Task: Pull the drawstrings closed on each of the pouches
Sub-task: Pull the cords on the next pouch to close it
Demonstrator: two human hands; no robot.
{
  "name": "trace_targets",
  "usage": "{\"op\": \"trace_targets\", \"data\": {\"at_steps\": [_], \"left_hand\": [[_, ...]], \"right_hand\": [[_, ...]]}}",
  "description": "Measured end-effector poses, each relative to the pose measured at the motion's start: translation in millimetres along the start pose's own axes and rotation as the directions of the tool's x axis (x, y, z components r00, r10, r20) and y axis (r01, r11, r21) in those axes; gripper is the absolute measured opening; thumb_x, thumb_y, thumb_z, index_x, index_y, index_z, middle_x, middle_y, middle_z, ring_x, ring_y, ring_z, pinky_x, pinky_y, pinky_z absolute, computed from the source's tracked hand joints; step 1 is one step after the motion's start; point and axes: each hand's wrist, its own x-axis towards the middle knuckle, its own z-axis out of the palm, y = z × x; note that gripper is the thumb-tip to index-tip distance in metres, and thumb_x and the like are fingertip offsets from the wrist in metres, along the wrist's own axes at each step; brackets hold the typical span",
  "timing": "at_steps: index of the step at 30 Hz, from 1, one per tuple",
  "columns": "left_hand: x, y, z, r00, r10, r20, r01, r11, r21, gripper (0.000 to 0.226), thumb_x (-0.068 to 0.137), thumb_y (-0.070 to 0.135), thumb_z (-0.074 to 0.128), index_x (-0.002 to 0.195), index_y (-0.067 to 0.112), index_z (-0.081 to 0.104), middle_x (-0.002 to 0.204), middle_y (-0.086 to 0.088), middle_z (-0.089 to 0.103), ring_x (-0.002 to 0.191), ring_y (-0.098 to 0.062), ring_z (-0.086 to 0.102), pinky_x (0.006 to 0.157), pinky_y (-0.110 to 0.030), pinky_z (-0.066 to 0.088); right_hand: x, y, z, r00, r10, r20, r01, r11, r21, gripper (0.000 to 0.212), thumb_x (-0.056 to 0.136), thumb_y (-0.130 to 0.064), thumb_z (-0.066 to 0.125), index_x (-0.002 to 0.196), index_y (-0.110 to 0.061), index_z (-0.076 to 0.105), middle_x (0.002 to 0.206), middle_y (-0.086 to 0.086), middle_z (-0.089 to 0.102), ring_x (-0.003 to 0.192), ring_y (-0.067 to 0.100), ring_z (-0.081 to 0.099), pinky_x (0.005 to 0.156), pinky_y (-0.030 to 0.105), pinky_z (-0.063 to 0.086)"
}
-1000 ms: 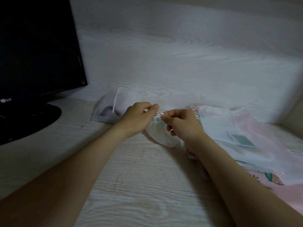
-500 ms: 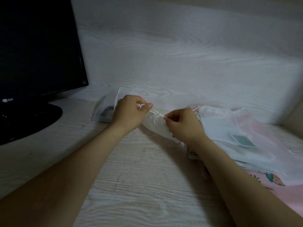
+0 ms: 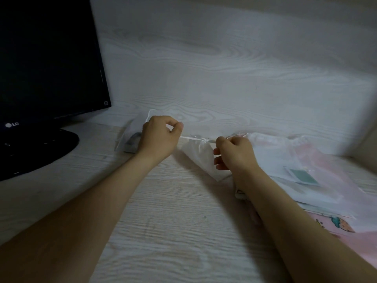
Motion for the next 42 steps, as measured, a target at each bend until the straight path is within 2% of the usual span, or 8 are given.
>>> {"op": "trace_targets", "data": {"at_steps": [7,15,18,23,28,33,39,42], "left_hand": [[1.0,-3.6,-10.0,0.998,-0.051,-0.037,0.053,0.997,0.050,0.020,0.089,0.009,0.067,0.092,0.027,0.074,0.045,0.007,0.054,0.047,-0.008,0.056,0.062,-0.029,0.056],[-16.4,-6.8,-3.2,0.989,0.130,0.070,-0.141,0.974,0.178,0.020,0.087,0.026,0.063,0.102,0.032,0.074,0.058,0.009,0.061,0.063,-0.012,0.064,0.070,-0.038,0.059],[-15.5,-9.6,3.6,0.969,0.150,0.198,-0.167,0.984,0.069,0.038,0.089,0.025,0.065,0.126,0.032,0.071,0.095,0.015,0.065,0.081,-0.002,0.062,0.082,-0.027,0.052],[-10.6,6.6,2.0,0.925,0.000,0.381,0.087,0.974,-0.210,0.023,0.077,0.031,0.050,0.080,0.037,0.072,0.110,0.004,0.063,0.109,-0.018,0.061,0.095,-0.034,0.046],[-7.6,9.4,6.3,0.860,-0.050,0.507,0.308,0.844,-0.438,0.027,0.088,0.046,0.055,0.087,0.029,0.076,0.098,0.007,0.076,0.099,-0.015,0.068,0.101,-0.039,0.049],[-11.5,5.3,12.2,0.779,-0.067,0.623,0.473,0.715,-0.515,0.078,0.078,0.056,0.052,0.119,-0.010,0.063,0.123,-0.035,0.063,0.114,-0.035,0.056,0.111,-0.060,0.040],[-11.7,23.2,9.1,0.814,-0.129,0.566,0.499,0.653,-0.569,0.019,0.094,0.024,0.052,0.095,0.009,0.063,0.081,-0.010,0.062,0.074,-0.024,0.059,0.067,-0.029,0.049],[-2.3,15.3,9.5,0.910,-0.215,0.355,0.386,0.752,-0.534,0.035,0.099,0.004,0.044,0.075,0.019,0.064,0.068,-0.001,0.060,0.066,-0.020,0.055,0.058,-0.027,0.041]], "right_hand": [[-10.4,-4.3,9.1,0.986,-0.116,-0.121,0.117,0.993,0.003,0.029,0.092,-0.010,0.054,0.065,-0.002,0.058,0.070,0.009,0.075,0.059,0.037,0.072,0.062,0.053,0.059],[-8.8,3.9,15.0,0.919,-0.353,-0.173,0.341,0.935,-0.094,0.009,0.102,-0.018,0.052,0.102,-0.012,0.059,0.077,-0.002,0.068,0.062,0.004,0.061,0.067,0.035,0.050],[-11.6,-5.3,10.2,0.944,-0.322,-0.075,0.329,0.938,0.107,0.010,0.106,-0.016,0.049,0.103,-0.009,0.056,0.081,0.012,0.070,0.064,0.008,0.062,0.061,0.030,0.049],[-13.4,-15.2,6.5,0.972,-0.225,0.063,0.158,0.830,0.535,0.010,0.108,-0.010,0.041,0.101,-0.012,0.047,0.071,0.011,0.067,0.060,0.024,0.063,0.055,0.033,0.048],[-14.9,-24.4,-2.3,0.959,-0.213,0.188,0.019,0.708,0.706,0.021,0.106,-0.011,0.031,0.091,-0.018,0.043,0.073,0.015,0.072,0.064,0.030,0.069,0.060,0.034,0.051],[-15.7,-24.8,0.0,0.950,-0.195,0.242,-0.065,0.637,0.768,0.025,0.103,-0.009,0.033,0.083,-0.017,0.047,0.072,0.010,0.070,0.063,0.025,0.065,0.060,0.033,0.054],[-13.5,-23.5,1.8,0.968,-0.004,0.252,-0.191,0.644,0.741,0.035,0.103,-0.027,0.049,0.080,-0.015,0.072,0.074,0.004,0.070,0.072,0.020,0.067,0.070,0.030,0.054],[-13.4,-23.7,6.4,0.989,0.060,0.138,-0.137,0.735,0.664,0.036,0.104,-0.038,0.048,0.113,-0.015,0.074,0.069,0.003,0.068,0.058,0.015,0.064,0.060,0.024,0.055]]}}
